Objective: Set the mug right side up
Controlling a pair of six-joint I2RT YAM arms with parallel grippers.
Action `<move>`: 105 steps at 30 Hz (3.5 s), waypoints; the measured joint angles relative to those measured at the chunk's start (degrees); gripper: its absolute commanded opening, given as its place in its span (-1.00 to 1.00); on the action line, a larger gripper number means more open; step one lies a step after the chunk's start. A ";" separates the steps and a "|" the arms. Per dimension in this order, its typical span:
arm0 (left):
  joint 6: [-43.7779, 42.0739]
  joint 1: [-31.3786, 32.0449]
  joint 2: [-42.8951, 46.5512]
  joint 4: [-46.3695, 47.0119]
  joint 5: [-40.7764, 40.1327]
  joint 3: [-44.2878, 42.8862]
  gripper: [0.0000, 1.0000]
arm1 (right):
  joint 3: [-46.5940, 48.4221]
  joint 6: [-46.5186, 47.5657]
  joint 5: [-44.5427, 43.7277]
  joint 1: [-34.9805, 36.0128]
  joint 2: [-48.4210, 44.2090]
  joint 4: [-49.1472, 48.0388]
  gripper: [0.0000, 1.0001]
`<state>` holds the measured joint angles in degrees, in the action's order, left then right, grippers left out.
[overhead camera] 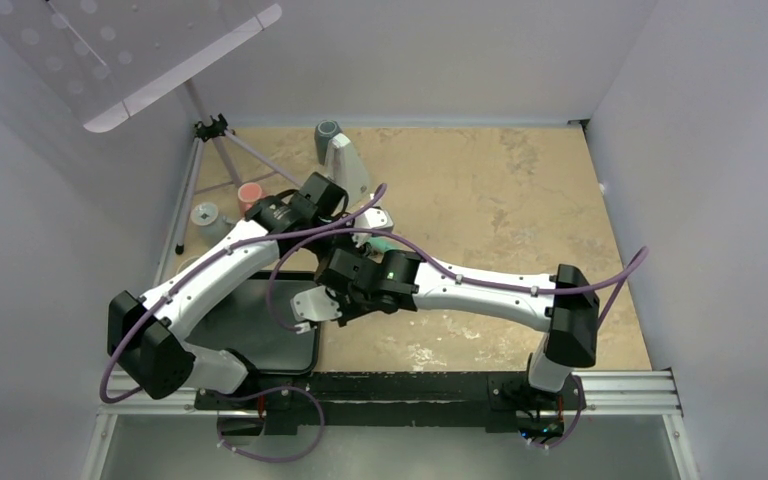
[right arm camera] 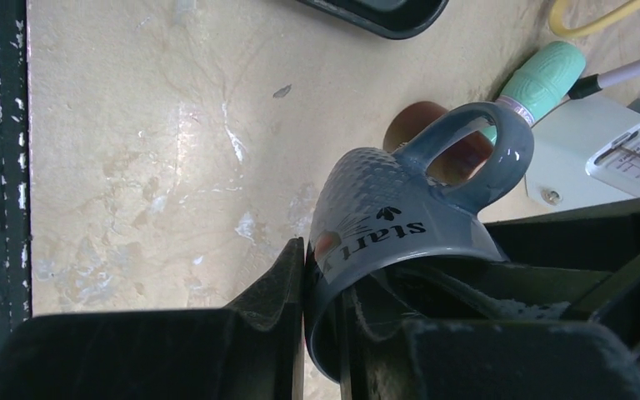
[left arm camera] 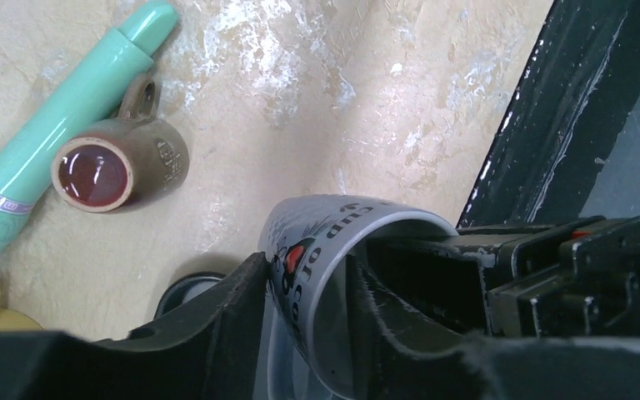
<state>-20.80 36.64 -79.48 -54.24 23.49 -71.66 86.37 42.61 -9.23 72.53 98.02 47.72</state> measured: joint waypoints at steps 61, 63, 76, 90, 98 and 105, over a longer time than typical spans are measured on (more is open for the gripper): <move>-0.79 -18.99 9.86 5.29 -5.70 11.65 -1.00 | -34.56 -30.03 3.02 -11.39 -30.99 -36.72 0.03; -2.93 -24.83 13.33 3.56 -6.03 12.24 -1.00 | -35.67 -31.56 3.04 -12.41 -32.33 -38.88 0.03; -17.16 -50.73 15.30 7.23 -7.69 26.40 -1.00 | -39.87 -35.34 4.52 -14.10 -32.94 -46.86 0.03; -20.57 -53.94 9.18 20.70 -2.40 30.25 -0.60 | -43.76 -37.51 4.33 -14.12 -34.38 -51.65 0.04; -24.37 -53.92 9.49 15.61 0.72 27.78 0.18 | -43.76 -37.53 4.28 -14.19 -34.38 -51.63 0.07; -35.10 -53.75 12.96 -0.70 7.69 18.03 0.80 | -43.76 -38.10 3.93 -15.61 -34.40 -51.63 0.14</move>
<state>-55.90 -17.10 -66.52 -54.94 31.18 -53.63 42.61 4.51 -5.30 56.93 63.61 -3.90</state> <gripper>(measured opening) 0.680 0.554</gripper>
